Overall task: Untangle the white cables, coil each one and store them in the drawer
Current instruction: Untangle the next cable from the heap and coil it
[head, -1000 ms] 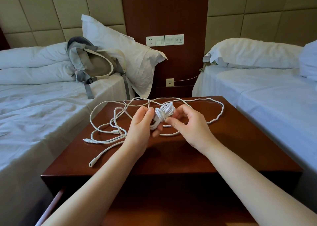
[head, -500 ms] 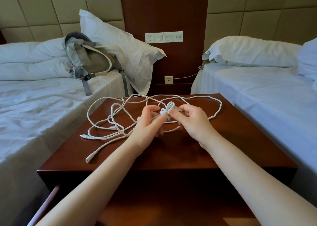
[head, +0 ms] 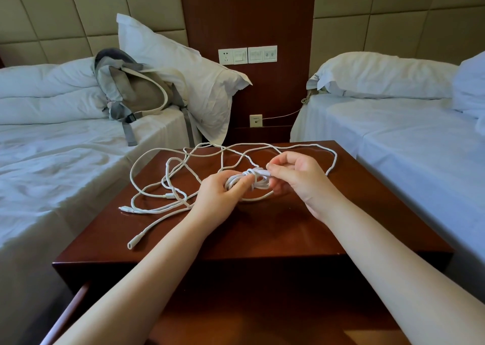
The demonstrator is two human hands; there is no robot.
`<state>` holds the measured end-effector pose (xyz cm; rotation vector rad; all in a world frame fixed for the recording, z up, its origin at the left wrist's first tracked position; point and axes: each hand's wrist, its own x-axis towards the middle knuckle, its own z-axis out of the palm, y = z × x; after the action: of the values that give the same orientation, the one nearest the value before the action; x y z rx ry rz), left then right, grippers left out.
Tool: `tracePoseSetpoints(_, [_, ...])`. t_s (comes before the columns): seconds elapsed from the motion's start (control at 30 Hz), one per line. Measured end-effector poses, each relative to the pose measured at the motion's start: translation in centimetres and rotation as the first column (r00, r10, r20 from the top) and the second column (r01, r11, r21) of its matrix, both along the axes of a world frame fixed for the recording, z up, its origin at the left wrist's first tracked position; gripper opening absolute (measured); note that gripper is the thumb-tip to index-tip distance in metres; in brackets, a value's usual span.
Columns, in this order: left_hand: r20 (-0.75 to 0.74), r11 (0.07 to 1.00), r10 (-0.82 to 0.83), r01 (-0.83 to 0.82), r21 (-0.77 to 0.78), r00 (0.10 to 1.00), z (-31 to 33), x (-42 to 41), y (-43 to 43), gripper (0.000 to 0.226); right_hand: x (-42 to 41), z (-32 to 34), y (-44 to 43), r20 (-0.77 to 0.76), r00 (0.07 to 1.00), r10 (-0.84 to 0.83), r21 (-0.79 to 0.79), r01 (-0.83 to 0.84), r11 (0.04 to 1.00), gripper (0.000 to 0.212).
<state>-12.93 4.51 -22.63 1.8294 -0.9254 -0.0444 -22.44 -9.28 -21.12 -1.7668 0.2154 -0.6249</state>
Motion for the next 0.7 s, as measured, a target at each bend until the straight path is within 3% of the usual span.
tracePoseSetpoints(0.17, [-0.176,0.994,-0.097,0.087,-0.062,0.980,0.09,0.12,0.08,0.018,0.02,0.57,0.19,-0.036,0.999,0.016,-0.025,-0.017,1.000,0.007])
tracePoseSetpoints(0.43, [-0.198,0.983,-0.110,0.077,-0.169,0.974,-0.28,0.21,0.05,0.012,0.06,0.94,0.20,-0.135,0.991,0.022,-0.092,-0.035,0.995,0.009])
tracePoseSetpoints(0.7, [-0.178,0.987,-0.092,0.066,-0.146,0.980,-0.29,0.16,-0.02,0.009,-0.22,1.18,-0.43,-0.156,0.988,-0.015,-0.301,-0.033,0.953,0.012])
